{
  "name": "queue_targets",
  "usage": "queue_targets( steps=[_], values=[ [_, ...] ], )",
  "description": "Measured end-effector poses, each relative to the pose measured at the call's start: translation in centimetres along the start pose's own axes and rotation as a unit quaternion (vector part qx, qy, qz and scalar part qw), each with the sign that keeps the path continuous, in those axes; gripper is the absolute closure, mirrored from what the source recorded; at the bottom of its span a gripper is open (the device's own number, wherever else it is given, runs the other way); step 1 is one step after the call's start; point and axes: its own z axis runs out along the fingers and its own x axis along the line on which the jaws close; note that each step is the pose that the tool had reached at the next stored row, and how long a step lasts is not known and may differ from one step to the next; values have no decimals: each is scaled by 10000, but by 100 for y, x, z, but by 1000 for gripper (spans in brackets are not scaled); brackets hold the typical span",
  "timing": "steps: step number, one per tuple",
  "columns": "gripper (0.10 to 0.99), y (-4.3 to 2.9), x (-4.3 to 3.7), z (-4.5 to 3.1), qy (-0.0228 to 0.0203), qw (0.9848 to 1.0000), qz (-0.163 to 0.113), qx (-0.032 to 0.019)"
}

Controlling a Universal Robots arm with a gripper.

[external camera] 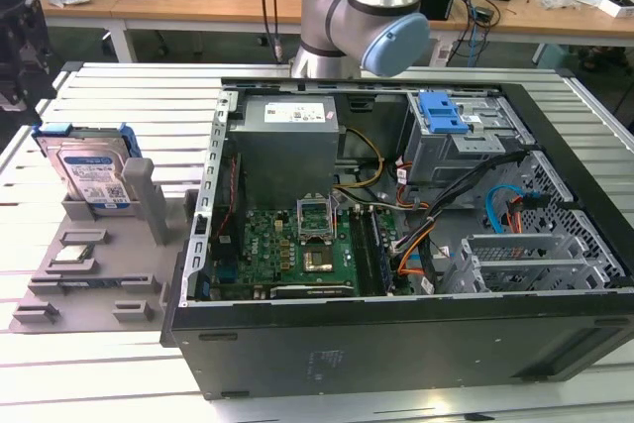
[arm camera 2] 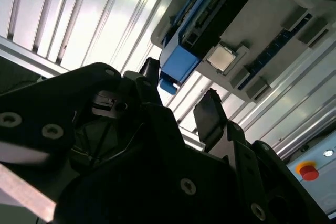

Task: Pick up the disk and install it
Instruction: 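Pick up the disk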

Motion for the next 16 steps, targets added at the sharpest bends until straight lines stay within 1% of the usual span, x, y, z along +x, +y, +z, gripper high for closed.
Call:
queue_targets(
  steps=[3, 10, 12, 15, 16],
  values=[
    [545, -65, 3, 72, 6, 10000, 0, 1],
    [545, -118, 6, 207, 8, 10000, 0, 0],
    [545, -136, 6, 253, 9, 10000, 1, 0],
    [545, -179, 6, 345, 10, 10000, 0, 0],
    [545, -187, 6, 362, 10, 10000, 1, 0]
  ],
)
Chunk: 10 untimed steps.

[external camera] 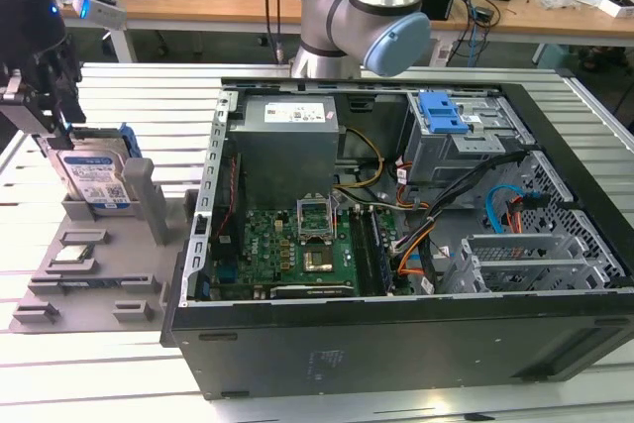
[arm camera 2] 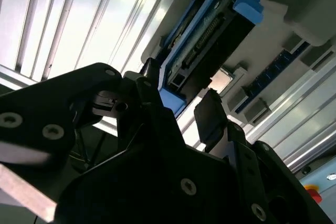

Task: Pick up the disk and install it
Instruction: 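Pick up the disk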

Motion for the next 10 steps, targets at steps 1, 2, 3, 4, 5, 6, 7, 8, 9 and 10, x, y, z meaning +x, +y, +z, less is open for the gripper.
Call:
queue_targets(
  steps=[1, 2, 3, 4, 5, 6, 7, 8, 9, 10],
  values=[
    [545, -11, -1, 28, 0, 10000, 0, 0],
    [545, -19, -2, 58, -1, 10000, 1, 1],
    [545, -21, -2, 75, 0, 10000, 1, 0],
    [545, -25, -1, 106, 0, 10000, 0, 1],
    [545, -37, 0, 201, 0, 10000, 0, 0],
    [545, -44, 1, 239, 0, 10000, 0, 1],
    [545, -49, 1, 256, 0, 10000, 0, 1],
    [545, -56, 2, 277, 0, 10000, -1, 0],
    [545, -64, 2, 300, 2, 10000, 0, 0],
    [545, -69, 2, 315, 2, 10000, 0, 0]
  ],
)
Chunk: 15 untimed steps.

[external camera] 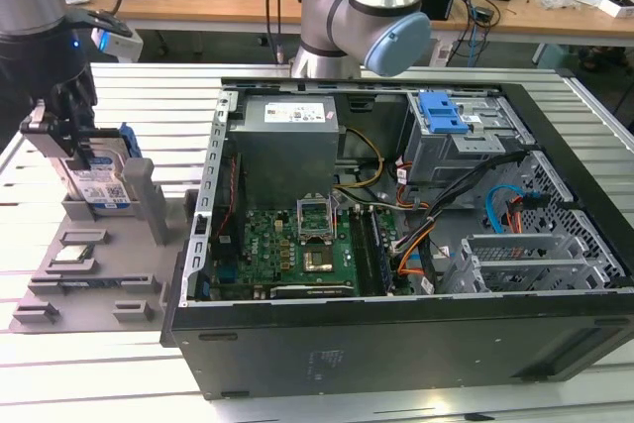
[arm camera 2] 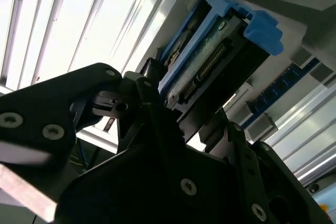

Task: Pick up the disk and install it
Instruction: 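Pick up the disk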

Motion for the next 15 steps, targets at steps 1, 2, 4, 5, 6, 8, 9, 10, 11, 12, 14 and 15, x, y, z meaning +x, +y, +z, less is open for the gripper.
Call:
queue_targets(
  steps=[1, 2, 4, 5, 6, 8, 9, 10, 11, 12, 14, 15],
  values=[
    [545, -3, 0, 13, 0, 10000, 1, 0],
    [545, -3, 0, 12, 1, 10000, 0, -1],
    [545, -4, 0, 14, 0, 10000, 0, 0],
    [545, -4, 0, 15, 0, 10000, 0, 0],
    [545, -4, 1, 15, 0, 10000, 0, 0],
    [624, -4, 1, 16, 2, 10000, 0, 0],
    [690, -4, 0, 18, -1, 10000, 0, 1],
    [725, -5, 0, 18, 0, 10000, 0, 0],
    [725, -5, 0, 18, 0, 10000, 0, 0],
    [725, -5, 0, 18, 0, 10000, 0, 0],
    [725, -5, 0, 19, 0, 10000, 0, 0],
    [725, -5, 0, 21, 0, 10000, 0, 0]
  ],
)
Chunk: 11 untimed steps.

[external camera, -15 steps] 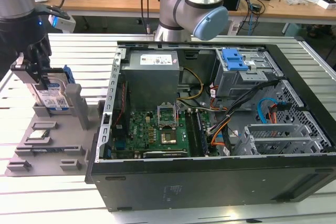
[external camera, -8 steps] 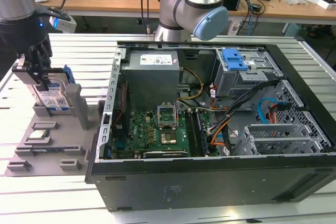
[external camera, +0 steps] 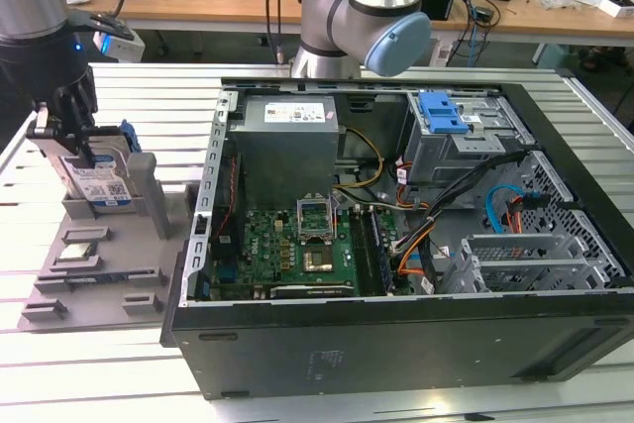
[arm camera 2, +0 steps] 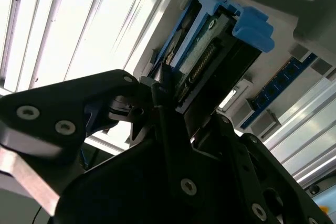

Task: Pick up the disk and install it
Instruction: 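Pick up the disk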

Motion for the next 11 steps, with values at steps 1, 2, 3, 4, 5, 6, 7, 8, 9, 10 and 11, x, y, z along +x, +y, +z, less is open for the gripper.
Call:
queue_targets(
  steps=[1, 2, 3, 4, 5, 6, 7, 8, 9, 10, 11],
  values=[
    [725, 0, 0, 1, 0, 10000, 0, 0],
    [725, 0, 0, 1, 0, 10000, 0, 0],
    [725, 0, 0, 2, 0, 10000, 0, 0],
    [725, 0, 0, 2, 0, 10000, 0, 0],
    [725, 0, 0, 2, 0, 10000, 0, 0],
    [725, -1, 0, 3, 0, 10000, 0, 0],
    [725, -1, 0, 3, 0, 10000, 0, 0],
    [725, -1, 0, 3, 0, 10000, 0, 0],
    [725, -1, 0, 3, 0, 10000, 0, 1],
    [725, -1, 0, 2, 0, 10000, 0, 1],
    [725, -1, 0, -4, 0, 10000, 0, 2]
  ],
)
